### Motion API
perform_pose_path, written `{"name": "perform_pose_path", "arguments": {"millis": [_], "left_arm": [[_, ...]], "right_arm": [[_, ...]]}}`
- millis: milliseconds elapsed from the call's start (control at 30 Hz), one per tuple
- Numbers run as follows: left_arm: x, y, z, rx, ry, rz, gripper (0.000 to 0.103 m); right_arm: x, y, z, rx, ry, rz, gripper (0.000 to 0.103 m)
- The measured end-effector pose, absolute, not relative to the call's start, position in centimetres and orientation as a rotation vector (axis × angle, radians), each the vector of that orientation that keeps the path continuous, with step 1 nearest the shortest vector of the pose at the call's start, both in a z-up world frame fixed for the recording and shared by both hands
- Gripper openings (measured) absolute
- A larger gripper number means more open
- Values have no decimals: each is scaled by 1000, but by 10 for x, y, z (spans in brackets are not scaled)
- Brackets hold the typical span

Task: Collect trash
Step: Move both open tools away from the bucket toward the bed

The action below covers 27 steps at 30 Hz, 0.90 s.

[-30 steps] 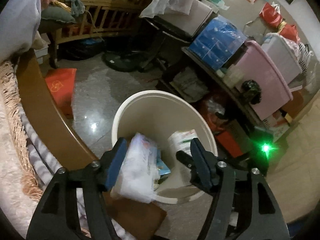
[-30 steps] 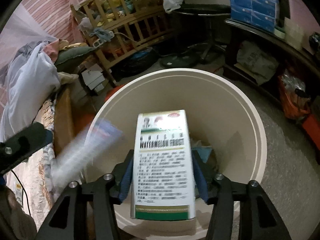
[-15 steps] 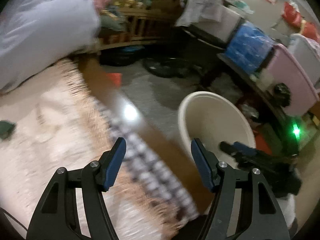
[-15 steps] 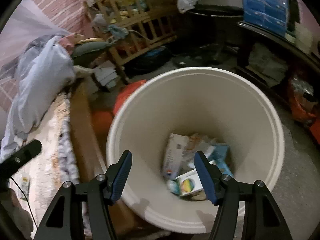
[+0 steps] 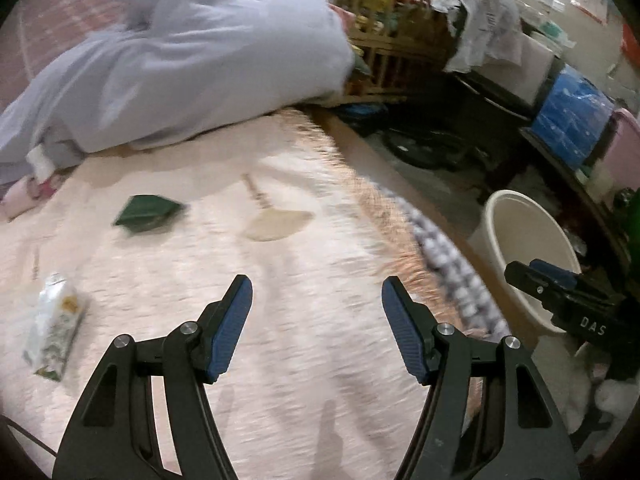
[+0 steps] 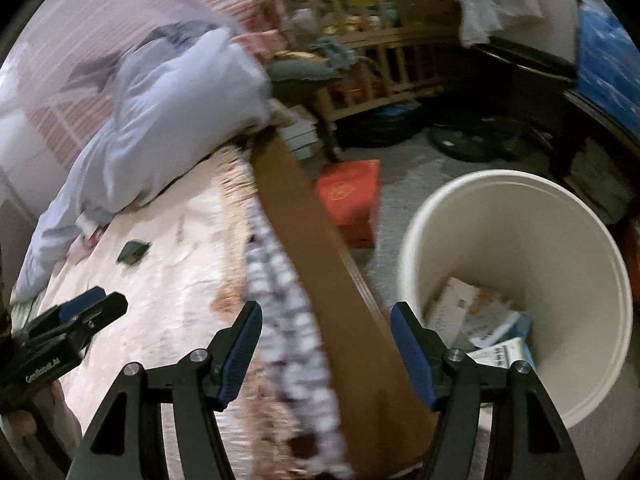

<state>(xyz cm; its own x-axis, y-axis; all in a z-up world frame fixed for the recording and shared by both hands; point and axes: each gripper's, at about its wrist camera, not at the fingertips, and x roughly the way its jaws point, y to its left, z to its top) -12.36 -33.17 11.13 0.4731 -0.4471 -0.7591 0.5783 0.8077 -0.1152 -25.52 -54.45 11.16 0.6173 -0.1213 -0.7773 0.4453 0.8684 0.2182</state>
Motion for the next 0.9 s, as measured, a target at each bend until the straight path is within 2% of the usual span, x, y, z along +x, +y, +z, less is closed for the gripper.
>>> {"name": "perform_pose_path", "arguments": {"millis": [400, 900], "left_arm": [[-103, -236, 105, 84, 911, -498, 66], [-64, -121, 84, 47, 952, -309, 66]], "right_arm": [[-199, -451, 103, 293, 925, -109, 69], [-122, -366, 80, 135, 993, 89, 70]]}}
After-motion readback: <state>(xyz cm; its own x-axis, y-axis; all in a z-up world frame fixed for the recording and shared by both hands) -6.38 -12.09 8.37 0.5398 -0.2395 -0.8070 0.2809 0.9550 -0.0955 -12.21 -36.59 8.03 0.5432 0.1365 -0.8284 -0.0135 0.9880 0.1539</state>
